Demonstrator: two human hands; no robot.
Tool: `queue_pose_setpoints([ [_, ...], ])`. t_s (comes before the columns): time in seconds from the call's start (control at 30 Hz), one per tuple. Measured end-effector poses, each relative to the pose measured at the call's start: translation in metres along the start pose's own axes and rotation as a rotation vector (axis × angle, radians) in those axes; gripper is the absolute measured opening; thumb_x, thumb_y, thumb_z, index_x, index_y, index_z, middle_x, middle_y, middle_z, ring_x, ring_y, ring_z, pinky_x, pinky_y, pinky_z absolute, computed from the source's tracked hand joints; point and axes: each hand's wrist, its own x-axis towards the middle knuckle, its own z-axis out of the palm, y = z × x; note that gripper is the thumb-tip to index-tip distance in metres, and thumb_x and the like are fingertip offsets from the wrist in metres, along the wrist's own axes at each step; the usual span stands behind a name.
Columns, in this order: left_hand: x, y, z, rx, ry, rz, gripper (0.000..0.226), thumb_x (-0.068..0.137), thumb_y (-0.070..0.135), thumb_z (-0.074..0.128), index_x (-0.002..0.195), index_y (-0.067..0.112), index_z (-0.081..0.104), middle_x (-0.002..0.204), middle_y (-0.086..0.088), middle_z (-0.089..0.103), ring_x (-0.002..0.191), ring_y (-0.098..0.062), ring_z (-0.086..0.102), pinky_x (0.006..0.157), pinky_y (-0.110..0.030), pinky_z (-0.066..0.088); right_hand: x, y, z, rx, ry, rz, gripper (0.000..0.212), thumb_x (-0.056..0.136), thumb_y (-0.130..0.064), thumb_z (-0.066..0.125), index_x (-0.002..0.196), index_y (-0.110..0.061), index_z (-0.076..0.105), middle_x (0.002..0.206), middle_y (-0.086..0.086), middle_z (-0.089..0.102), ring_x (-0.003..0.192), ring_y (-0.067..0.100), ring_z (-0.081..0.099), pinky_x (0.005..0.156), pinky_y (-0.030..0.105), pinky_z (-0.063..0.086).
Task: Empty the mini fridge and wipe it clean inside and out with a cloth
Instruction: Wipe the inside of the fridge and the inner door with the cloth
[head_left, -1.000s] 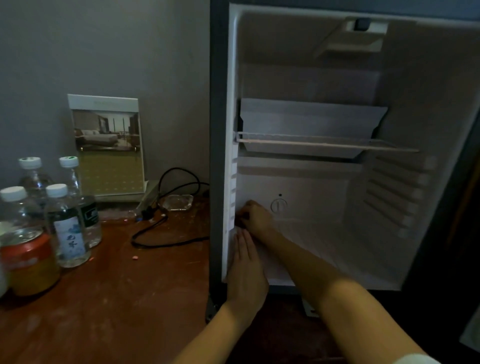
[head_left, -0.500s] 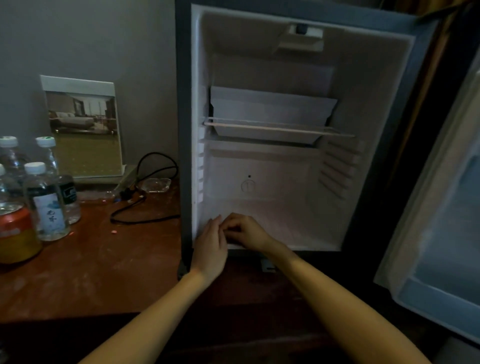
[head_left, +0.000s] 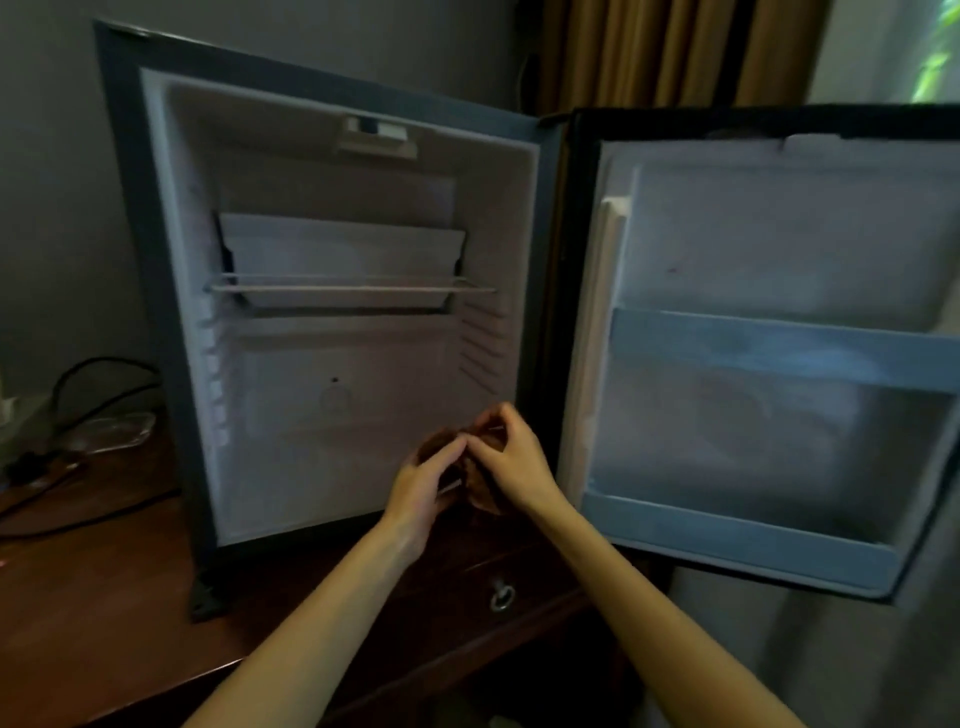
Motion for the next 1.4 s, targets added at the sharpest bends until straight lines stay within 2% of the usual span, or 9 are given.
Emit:
queue_pose_setpoints([
  [0.2,-0.009,0.009,0.034,-0.368,-0.143,-0.217,0.013,0.094,0.01,0.055,0.099,0.005,0.066,0.079,-0.008,0.073,0.078,-0.019,0.068,0.066,-0.027,0.057,-0.008,-0.029,-0.049,-0.062,-0.002,-0.028,0.02,0.098,-0.024,0.053,0.116,-0.018,0.06,0.104,-0.004,0.066,0.099,0.007,0.063,0.086,0.022,0.051],
  [0.33,-0.014,0.012,0.051,-0.4,-0.134,-0.228,0.017,0.095,0.01,0.055,0.108,0.005,0.065,0.087,-0.011,0.073,0.083,-0.021,0.068,0.067,-0.031,0.056,-0.021,-0.047,-0.065,-0.383,0.043,-0.166,0.025,0.097,-0.031,0.053,0.12,-0.023,0.061,0.108,-0.008,0.066,0.099,0.005,0.061,0.085,0.028,0.053],
  [0.5,-0.017,0.026,0.078,-0.369,-0.074,-0.072,0.023,0.094,0.007,0.057,0.117,0.007,0.059,0.091,-0.009,0.067,0.081,-0.017,0.063,0.052,-0.022,0.054,-0.037,-0.065,-0.094,-0.591,0.369,-0.41,0.023,0.093,-0.029,0.052,0.112,-0.023,0.064,0.107,-0.007,0.064,0.098,0.01,0.06,0.079,0.032,0.052],
  [0.63,-0.018,0.039,0.098,-0.352,-0.053,0.017,0.025,0.092,0.004,0.06,0.116,0.011,0.059,0.092,-0.007,0.066,0.078,-0.015,0.064,0.057,-0.023,0.052,-0.024,-0.074,-0.124,-0.823,0.671,-0.59,0.03,0.09,-0.019,0.054,0.119,-0.015,0.059,0.119,0.005,0.057,0.113,0.021,0.051,0.101,0.036,0.04],
  [0.87,-0.017,0.056,0.133,-0.286,-0.042,0.225,0.031,0.088,0.005,0.065,0.119,0.005,0.06,0.106,-0.013,0.068,0.089,-0.021,0.067,0.061,-0.023,0.056,0.006,-0.049,-0.156,-0.876,0.655,-0.484,0.032,0.096,-0.029,0.042,0.11,-0.009,0.063,0.105,0.006,0.063,0.103,0.025,0.054,0.103,0.036,0.036],
  [0.97,-0.017,0.067,0.147,-0.228,-0.001,0.344,0.026,0.085,0.009,0.07,0.11,0.012,0.064,0.108,-0.012,0.068,0.099,-0.025,0.066,0.073,-0.027,0.054,0.005,-0.059,-0.159,-0.698,0.623,-0.445,0.04,0.097,-0.037,0.037,0.111,-0.012,0.066,0.101,0.003,0.068,0.099,0.021,0.057,0.101,0.041,0.041],
  [1.1,-0.029,0.086,0.171,-0.143,-0.094,0.558,0.018,0.081,0.004,0.074,0.091,0.017,0.067,0.085,0.002,0.072,0.084,-0.008,0.07,0.066,-0.015,0.052,-0.002,-0.08,-0.168,-0.247,0.42,-0.414,0.049,0.093,-0.06,0.038,0.118,-0.026,0.062,0.109,-0.008,0.068,0.103,0.01,0.062,0.089,0.038,0.051],
  [1.23,-0.034,0.101,0.196,-0.066,-0.231,0.654,0.019,0.081,0.004,0.073,0.093,0.016,0.067,0.083,0.005,0.072,0.081,-0.002,0.069,0.07,-0.015,0.054,-0.006,-0.096,-0.173,0.136,0.233,-0.341,0.044,0.091,-0.047,0.057,0.129,-0.026,0.05,0.119,-0.005,0.063,0.11,0.006,0.061,0.087,0.024,0.053],
  [1.4,-0.024,0.098,0.2,-0.064,-0.251,0.583,0.021,0.083,0.005,0.071,0.1,0.014,0.067,0.095,-0.004,0.072,0.095,-0.016,0.069,0.084,-0.028,0.057,0.002,-0.089,-0.178,0.076,0.302,-0.373,0.033,0.093,-0.032,0.057,0.126,-0.029,0.051,0.114,-0.013,0.064,0.109,0.004,0.061,0.095,0.032,0.052],
])
